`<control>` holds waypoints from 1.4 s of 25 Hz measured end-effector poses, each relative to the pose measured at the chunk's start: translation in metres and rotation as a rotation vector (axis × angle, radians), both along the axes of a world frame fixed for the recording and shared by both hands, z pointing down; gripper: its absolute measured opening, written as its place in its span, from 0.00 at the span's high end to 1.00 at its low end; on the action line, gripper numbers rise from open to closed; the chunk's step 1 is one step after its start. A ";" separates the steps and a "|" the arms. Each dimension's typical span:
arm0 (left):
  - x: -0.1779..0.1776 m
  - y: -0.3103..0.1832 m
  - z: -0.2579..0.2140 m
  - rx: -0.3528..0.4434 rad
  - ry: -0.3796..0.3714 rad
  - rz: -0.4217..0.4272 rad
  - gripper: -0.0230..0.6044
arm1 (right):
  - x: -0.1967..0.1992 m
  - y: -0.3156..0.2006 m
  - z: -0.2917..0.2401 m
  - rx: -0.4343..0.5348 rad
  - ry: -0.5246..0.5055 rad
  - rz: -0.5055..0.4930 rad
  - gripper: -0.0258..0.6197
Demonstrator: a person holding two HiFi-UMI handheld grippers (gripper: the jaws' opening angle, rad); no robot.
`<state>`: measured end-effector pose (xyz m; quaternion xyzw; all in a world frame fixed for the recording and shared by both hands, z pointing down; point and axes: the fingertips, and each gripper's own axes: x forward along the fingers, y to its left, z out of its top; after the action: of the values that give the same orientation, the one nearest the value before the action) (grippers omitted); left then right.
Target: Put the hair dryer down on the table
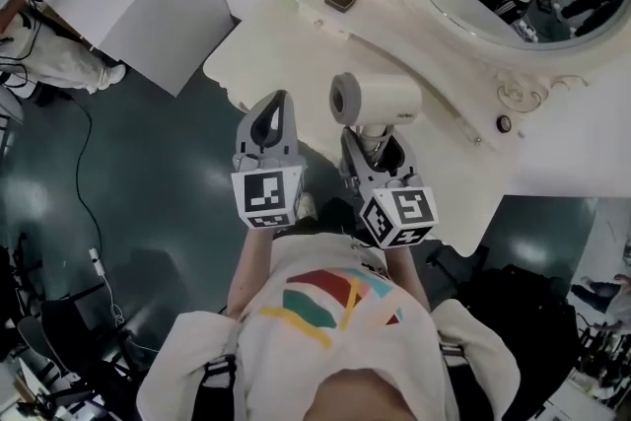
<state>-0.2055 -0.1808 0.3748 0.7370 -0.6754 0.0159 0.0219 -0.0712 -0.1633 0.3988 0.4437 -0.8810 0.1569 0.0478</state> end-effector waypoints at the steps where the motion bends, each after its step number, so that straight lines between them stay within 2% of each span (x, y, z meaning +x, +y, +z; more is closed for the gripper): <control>1: 0.003 -0.003 0.002 -0.007 0.000 0.008 0.95 | 0.003 -0.002 0.001 -0.005 0.000 0.010 0.62; 5: 0.014 -0.012 0.005 -0.024 0.004 0.031 0.95 | 0.012 -0.012 0.004 -0.014 0.001 0.031 0.62; 14: 0.042 -0.040 -0.016 0.058 -0.025 0.067 0.95 | 0.026 -0.037 -0.008 0.031 0.011 0.040 0.62; 23: 0.065 -0.057 -0.011 0.047 -0.037 0.121 0.95 | 0.035 -0.058 -0.001 0.018 0.025 0.048 0.62; 29: 0.068 -0.064 -0.005 0.031 -0.037 0.124 0.95 | 0.039 -0.071 0.010 0.013 0.076 0.062 0.62; 35: 0.070 -0.072 0.001 0.017 -0.044 0.126 0.95 | 0.048 -0.082 0.037 -0.031 0.133 0.087 0.62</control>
<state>-0.1359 -0.2528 0.3755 0.7776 -0.6282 0.0275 -0.0004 -0.0229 -0.2449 0.4354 0.4902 -0.8533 0.1424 0.1064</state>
